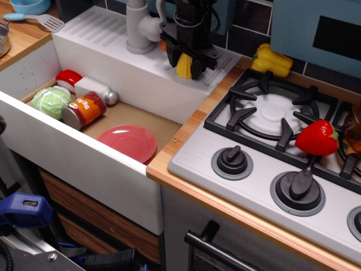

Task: Put corn on plate

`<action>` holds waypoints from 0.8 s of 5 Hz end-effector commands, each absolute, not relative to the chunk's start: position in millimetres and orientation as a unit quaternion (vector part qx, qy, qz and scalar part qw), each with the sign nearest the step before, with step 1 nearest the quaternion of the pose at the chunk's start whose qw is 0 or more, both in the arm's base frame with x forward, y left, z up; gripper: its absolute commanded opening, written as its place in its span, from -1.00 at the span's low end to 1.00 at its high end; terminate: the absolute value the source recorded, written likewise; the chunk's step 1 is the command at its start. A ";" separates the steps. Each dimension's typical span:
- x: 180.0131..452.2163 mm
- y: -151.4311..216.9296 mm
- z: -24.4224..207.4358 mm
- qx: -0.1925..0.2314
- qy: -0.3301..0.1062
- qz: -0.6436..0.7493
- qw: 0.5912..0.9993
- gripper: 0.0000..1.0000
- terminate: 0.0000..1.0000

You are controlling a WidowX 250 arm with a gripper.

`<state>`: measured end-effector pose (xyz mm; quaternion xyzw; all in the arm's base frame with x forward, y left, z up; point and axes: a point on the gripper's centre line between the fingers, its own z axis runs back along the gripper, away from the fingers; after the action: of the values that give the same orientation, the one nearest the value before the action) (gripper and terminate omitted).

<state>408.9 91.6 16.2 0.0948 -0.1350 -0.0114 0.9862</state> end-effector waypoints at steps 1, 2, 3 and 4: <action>359.2 79.2 64.2 0.134 -0.140 0.037 0.980 -1.00 -1.00; 331.9 90.0 55.4 0.142 -0.121 0.055 0.981 -1.00 -1.00; 313.8 107.0 27.7 0.128 -0.096 0.057 0.985 -1.00 -1.00; 299.5 111.3 2.9 0.122 -0.083 0.072 0.986 -1.00 -1.00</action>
<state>289.6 106.9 -10.1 0.1117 -0.0575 0.0758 0.9892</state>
